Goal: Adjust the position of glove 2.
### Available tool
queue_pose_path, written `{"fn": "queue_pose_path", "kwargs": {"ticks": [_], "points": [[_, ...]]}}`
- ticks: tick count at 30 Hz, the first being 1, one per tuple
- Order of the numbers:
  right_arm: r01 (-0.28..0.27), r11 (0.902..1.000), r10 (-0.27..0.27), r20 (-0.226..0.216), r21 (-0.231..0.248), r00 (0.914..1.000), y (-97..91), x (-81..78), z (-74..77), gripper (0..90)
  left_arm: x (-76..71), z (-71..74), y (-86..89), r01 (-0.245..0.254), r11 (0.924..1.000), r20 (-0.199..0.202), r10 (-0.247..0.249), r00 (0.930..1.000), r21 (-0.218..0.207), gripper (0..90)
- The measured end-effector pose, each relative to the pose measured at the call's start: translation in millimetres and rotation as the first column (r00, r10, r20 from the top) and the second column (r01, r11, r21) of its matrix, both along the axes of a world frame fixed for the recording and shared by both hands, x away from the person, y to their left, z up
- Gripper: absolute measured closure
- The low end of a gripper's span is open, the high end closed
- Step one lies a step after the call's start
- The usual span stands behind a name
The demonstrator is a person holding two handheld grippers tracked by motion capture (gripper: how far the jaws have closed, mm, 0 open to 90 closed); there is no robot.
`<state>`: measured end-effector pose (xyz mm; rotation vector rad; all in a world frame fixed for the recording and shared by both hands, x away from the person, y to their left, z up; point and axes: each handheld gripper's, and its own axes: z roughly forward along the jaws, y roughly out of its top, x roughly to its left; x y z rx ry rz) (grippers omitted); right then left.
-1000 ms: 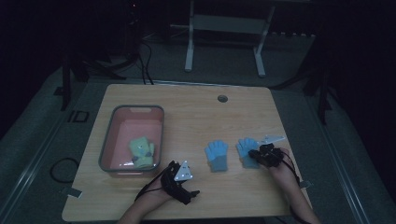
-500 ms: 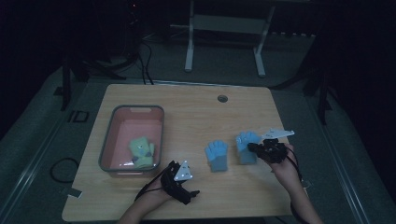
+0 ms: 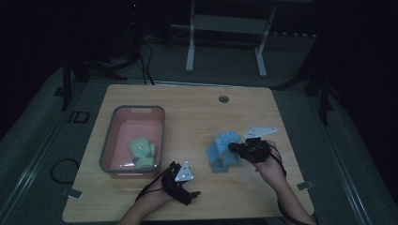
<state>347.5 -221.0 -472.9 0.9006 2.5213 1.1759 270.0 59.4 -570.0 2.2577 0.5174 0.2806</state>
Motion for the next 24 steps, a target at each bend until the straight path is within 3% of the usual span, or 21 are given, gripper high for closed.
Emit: {"fn": "queue_pose_path", "kwargs": {"ticks": [10,18,21,24], "points": [[-0.075,0.9967,0.073,-0.043,-0.031,0.9964,23.2,4.1,-14.0,86.2,-0.4,0.0,-0.3,0.000,1.0000,0.005,0.000,1.0000,0.002,4.1],[-0.076,0.9949,0.071,-0.072,-0.066,0.9949,24.6,11.3,-30.9,86.1,-0.7,-0.2,-0.8,0.001,1.0000,0.001,-0.001,1.0000,0.005,4.1],[-0.064,0.9955,0.056,-0.107,-0.070,0.9926,24.6,16.6,-39.8,86.0,-0.7,-0.2,-0.6,0.003,1.0000,0.001,-0.003,1.0000,0.006,4.1],[-0.062,0.9943,0.054,-0.100,-0.087,0.9936,26.1,17.3,-44.5,85.9,-0.7,-0.4,-0.8,0.002,1.0000,-0.003,-0.002,1.0000,0.005,4.1]]}}
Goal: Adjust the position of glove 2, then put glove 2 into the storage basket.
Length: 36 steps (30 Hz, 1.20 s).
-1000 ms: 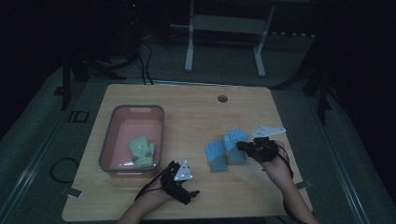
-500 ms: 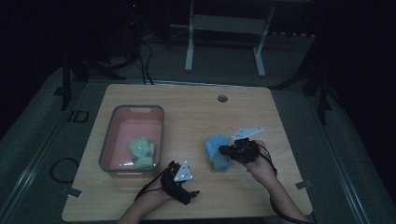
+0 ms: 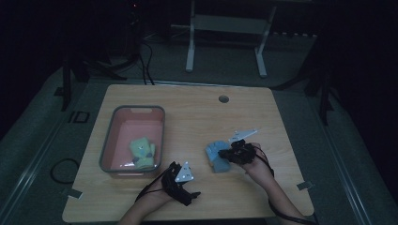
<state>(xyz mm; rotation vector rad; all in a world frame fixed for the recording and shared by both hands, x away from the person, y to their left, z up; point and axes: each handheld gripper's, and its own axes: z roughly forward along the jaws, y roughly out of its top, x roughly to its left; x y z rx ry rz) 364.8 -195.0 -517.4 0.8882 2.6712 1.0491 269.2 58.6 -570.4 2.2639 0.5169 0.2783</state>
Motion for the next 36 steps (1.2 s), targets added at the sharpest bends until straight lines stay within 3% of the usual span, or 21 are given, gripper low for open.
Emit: {"fn": "queue_pose_path", "kwargs": {"ticks": [2,14,20,24,26,28,32,35,36], "points": [[0.012,0.9997,-0.012,0.005,-0.019,0.9999,1.4,1.9,-7.3,85.5,0.0,0.0,-0.1,0.000,1.0000,-0.001,0.000,1.0000,0.002,4.1],[0.033,0.9994,-0.033,-0.022,0.003,0.9992,0.3,3.4,-18.6,81.4,0.4,-0.1,0.1,0.001,1.0000,-0.005,-0.001,1.0000,0.003,4.1],[0.039,0.9984,-0.039,-0.007,0.040,0.9992,-1.4,-3.1,-8.2,57.2,-1.0,3.5,0.7,-0.017,0.9998,0.008,0.017,0.9998,-0.013,4.1],[0.027,0.9969,-0.027,0.003,0.073,0.9996,-7.3,-5.7,-2.8,33.4,-2.7,8.8,-0.3,-0.064,0.9980,0.049,0.063,0.9968,0.004,5.5],[0.026,0.9954,-0.026,0.002,0.093,0.9997,-10.6,-6.4,-1.2,26.6,-3.0,11.5,-0.5,-0.076,0.9971,0.060,0.076,0.9953,-0.011,5.5],[0.020,0.9950,-0.021,0.010,0.098,0.9997,-14.2,-7.2,-0.6,16.1,-2.8,14.9,-1.7,-0.087,0.9958,0.040,0.088,0.9953,-0.027,5.5],[0.027,0.9976,-0.029,0.020,0.063,0.9994,-21.3,-7.0,-1.7,14.4,-3.1,23.1,-8.1,-0.097,0.9947,0.009,0.097,0.9952,-0.036,5.5],[0.035,0.9970,-0.037,0.026,0.069,0.9990,-26.5,-5.6,-1.3,14.5,-3.7,27.3,-10.7,-0.092,0.9949,0.015,0.093,0.9956,-0.042,5.4],[0.039,0.9970,-0.043,0.060,0.067,0.9973,-31.0,-6.0,0.5,14.1,-3.5,29.2,-12.2,-0.086,0.9950,0.010,0.086,0.9962,-0.051,5.4]]}}
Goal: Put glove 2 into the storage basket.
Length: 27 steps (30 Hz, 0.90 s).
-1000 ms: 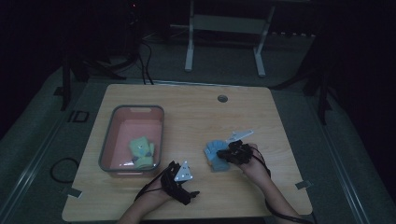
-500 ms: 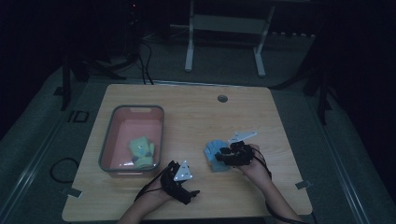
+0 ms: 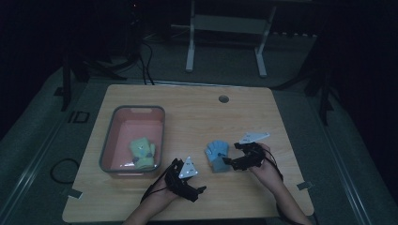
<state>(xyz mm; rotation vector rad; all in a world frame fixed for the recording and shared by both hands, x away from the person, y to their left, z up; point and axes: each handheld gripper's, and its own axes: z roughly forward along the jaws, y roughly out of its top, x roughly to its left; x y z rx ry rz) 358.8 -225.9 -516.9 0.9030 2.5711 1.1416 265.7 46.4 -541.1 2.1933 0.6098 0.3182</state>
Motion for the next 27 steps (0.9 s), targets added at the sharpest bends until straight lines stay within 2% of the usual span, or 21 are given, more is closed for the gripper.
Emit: {"fn": "queue_pose_path", "kwargs": {"ticks": [3,5,8,11,13,14,15,19,21,23,25,27], "points": [[0.016,0.9998,-0.016,0.041,0.010,0.9990,-6.1,-0.8,3.9,13.7,-0.3,2.5,-5.0,0.018,0.9998,0.015,-0.017,0.9997,-0.003,5.4],[0.032,0.9992,-0.033,0.055,0.022,0.9979,-11.0,-0.4,6.4,13.8,0.9,2.9,-7.7,0.028,0.9996,-0.005,-0.028,0.9996,-0.003,5.4],[0.055,0.9972,-0.056,0.023,0.051,0.9982,-17.5,0.8,10.4,14.1,2.3,2.5,-10.7,0.038,0.9993,-0.016,-0.038,0.9991,0.001,5.5],[0.053,0.9971,-0.052,-0.012,0.055,0.9986,-20.9,1.9,12.5,14.4,7.1,1.4,-17.7,0.039,0.9987,-0.019,-0.039,0.9991,0.031,5.5],[0.056,0.9967,-0.056,-0.008,0.059,0.9984,-21.8,1.7,13.0,14.4,9.3,0.5,-21.2,0.038,0.9981,-0.018,-0.037,0.9991,0.048,5.6],[0.062,0.9953,-0.061,-0.007,0.075,0.9981,-23.5,1.5,13.7,14.2,11.0,0.1,-24.6,0.052,0.9970,-0.018,-0.051,0.9985,0.057,5.5],[0.057,0.9953,-0.055,-0.021,0.079,0.9982,-25.0,2.2,14.2,13.9,11.8,0.1,-26.2,0.061,0.9966,-0.017,-0.060,0.9981,0.055,5.5],[0.054,0.9967,-0.053,-0.028,0.060,0.9982,-24.6,3.0,14.3,12.3,15.4,2.9,-35.0,0.104,0.9926,0.014,-0.105,0.9944,0.063,5.5],[0.046,0.9954,-0.042,-0.044,0.084,0.9981,-23.4,4.0,13.9,11.9,17.3,4.8,-37.7,0.123,0.9909,0.018,-0.124,0.9921,0.056,5.5],[0.038,0.9940,-0.034,-0.041,0.103,0.9986,-22.1,4.5,13.5,10.8,19.6,6.7,-41.0,0.139,0.9887,0.032,-0.141,0.9895,0.056,5.5],[0.035,0.9949,-0.031,-0.048,0.095,0.9984,-18.9,6.6,12.4,10.9,22.0,7.8,-44.8,0.154,0.9863,0.038,-0.156,0.9870,0.059,5.5],[0.033,0.9952,-0.027,-0.061,0.092,0.9978,-16.3,9.6,12.0,15.1,23.1,9.4,-49.6,0.169,0.9831,0.059,-0.173,0.9831,0.070,6.1]]}}
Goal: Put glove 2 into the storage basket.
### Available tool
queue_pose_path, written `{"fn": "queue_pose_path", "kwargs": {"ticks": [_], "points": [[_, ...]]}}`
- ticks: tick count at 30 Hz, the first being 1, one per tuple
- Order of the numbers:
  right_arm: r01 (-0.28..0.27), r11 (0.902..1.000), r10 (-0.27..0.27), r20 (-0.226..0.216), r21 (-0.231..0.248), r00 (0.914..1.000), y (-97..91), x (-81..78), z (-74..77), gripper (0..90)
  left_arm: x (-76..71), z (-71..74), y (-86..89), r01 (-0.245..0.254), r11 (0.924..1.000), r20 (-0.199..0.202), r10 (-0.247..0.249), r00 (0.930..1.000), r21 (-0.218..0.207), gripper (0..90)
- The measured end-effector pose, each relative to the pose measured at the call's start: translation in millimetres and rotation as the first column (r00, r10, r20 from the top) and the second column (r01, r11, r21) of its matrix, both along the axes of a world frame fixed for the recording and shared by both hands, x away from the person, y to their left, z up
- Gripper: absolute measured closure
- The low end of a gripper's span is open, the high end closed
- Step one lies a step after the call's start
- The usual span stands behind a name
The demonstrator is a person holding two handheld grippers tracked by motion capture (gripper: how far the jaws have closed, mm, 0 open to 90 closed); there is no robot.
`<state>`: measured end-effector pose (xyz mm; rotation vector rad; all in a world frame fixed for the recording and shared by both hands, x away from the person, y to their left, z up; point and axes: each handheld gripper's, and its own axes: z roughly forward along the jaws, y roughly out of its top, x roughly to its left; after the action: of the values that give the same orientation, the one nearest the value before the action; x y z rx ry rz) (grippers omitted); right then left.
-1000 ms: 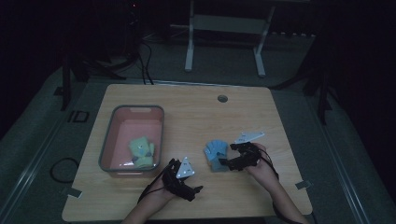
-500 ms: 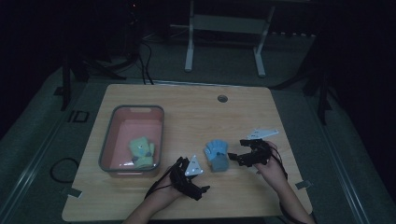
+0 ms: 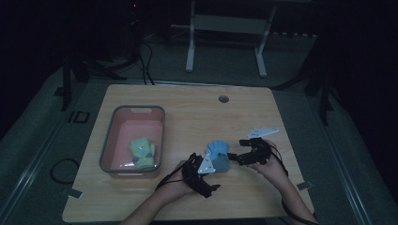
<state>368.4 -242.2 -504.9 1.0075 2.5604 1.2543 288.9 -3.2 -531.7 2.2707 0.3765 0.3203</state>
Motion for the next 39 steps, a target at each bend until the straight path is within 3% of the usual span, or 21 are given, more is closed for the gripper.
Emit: {"fn": "queue_pose_path", "kwargs": {"ticks": [5,8,17,23,27,30,34,39], "points": [[0.055,0.9982,-0.055,0.009,-0.026,0.9985,5.8,11.3,1.7,30.6,8.1,5.1,-10.0,0.025,0.9996,0.022,-0.026,0.9994,0.015,7.0],[0.069,0.9970,-0.069,0.006,-0.036,0.9976,11.5,19.6,2.6,33.9,12.0,11.1,-12.5,0.033,0.9994,0.062,-0.033,0.9975,0.002,14.0],[0.080,0.9945,-0.083,-0.043,-0.068,0.9956,31.2,39.0,-17.8,32.0,30.7,2.0,-22.2,0.087,0.9952,0.070,-0.090,0.9935,0.046,21.6],[0.081,0.9911,-0.088,-0.062,-0.106,0.9942,36.9,40.6,-36.0,29.9,39.8,-6.2,-24.5,0.110,0.9917,0.038,-0.113,0.9929,0.065,29.2],[0.077,0.9857,-0.084,-0.040,-0.150,0.9957,39.1,36.2,-42.8,29.9,42.5,-10.3,-25.3,0.117,0.9894,0.027,-0.120,0.9924,0.087,32.5],[0.086,0.9851,-0.090,-0.026,-0.149,0.9956,40.2,33.6,-45.3,30.1,43.4,-13.6,-26.9,0.123,0.9873,0.023,-0.126,0.9918,0.101,37.4],[0.072,0.9845,-0.075,-0.016,-0.160,0.9970,43.6,29.9,-44.6,43.0,41.1,-19.8,-30.6,0.118,0.9844,0.035,-0.123,0.9918,0.131,41.3],[0.023,0.9916,-0.032,-0.069,-0.127,0.9971,43.9,31.0,-43.2,65.1,37.6,-22.3,-30.1,0.092,0.9858,0.084,-0.105,0.9910,0.140,55.1]]}}
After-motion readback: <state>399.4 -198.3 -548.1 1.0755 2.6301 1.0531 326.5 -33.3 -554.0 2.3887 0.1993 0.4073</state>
